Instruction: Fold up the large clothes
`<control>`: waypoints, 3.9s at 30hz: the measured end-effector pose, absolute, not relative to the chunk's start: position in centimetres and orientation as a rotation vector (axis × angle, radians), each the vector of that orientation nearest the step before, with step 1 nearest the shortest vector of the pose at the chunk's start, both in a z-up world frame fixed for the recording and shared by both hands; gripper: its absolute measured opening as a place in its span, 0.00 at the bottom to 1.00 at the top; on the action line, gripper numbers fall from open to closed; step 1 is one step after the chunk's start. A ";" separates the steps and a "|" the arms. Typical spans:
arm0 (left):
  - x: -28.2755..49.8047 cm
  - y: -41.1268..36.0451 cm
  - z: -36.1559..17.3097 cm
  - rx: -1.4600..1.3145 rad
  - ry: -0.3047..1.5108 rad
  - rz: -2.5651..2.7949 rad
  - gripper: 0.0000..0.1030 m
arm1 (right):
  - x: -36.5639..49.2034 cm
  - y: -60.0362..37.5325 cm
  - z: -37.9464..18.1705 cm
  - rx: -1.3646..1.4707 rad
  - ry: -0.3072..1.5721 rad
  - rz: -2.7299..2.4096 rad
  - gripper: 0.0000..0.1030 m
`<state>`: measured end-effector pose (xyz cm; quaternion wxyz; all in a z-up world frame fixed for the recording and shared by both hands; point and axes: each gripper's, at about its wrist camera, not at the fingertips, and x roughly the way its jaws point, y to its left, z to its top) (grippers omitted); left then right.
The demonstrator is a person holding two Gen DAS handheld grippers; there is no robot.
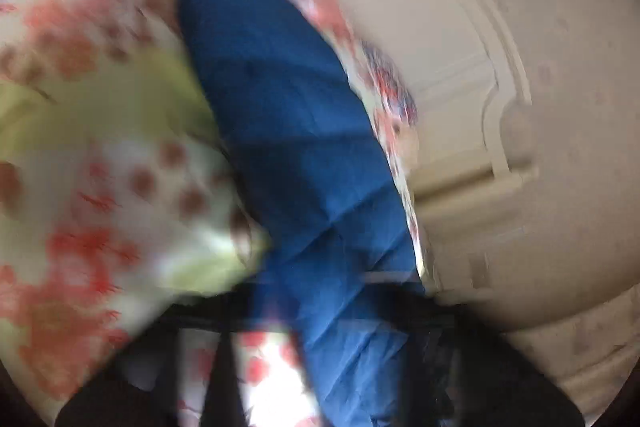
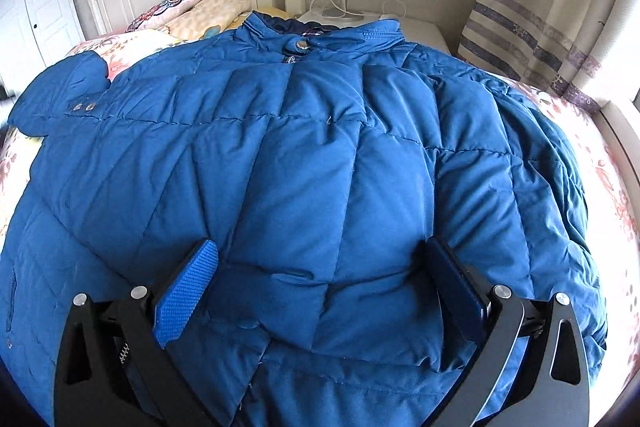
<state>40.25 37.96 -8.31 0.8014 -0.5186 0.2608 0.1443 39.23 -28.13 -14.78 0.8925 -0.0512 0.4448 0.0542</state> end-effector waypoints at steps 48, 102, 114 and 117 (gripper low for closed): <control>36.0 12.5 -11.6 -0.376 0.861 -0.004 0.71 | 36.5 -25.5 -11.8 -0.173 0.757 0.111 0.88; 34.8 14.3 -11.9 -0.354 0.831 0.036 0.79 | 37.1 -38.5 -10.7 0.744 0.615 0.121 0.24; 34.9 14.1 -11.9 -0.347 0.833 0.036 0.82 | 32.5 -41.8 -12.5 0.763 0.639 -0.027 0.25; 34.9 14.1 -11.9 -0.345 0.834 0.036 0.82 | 32.9 -42.2 -13.3 0.812 0.683 -0.032 0.37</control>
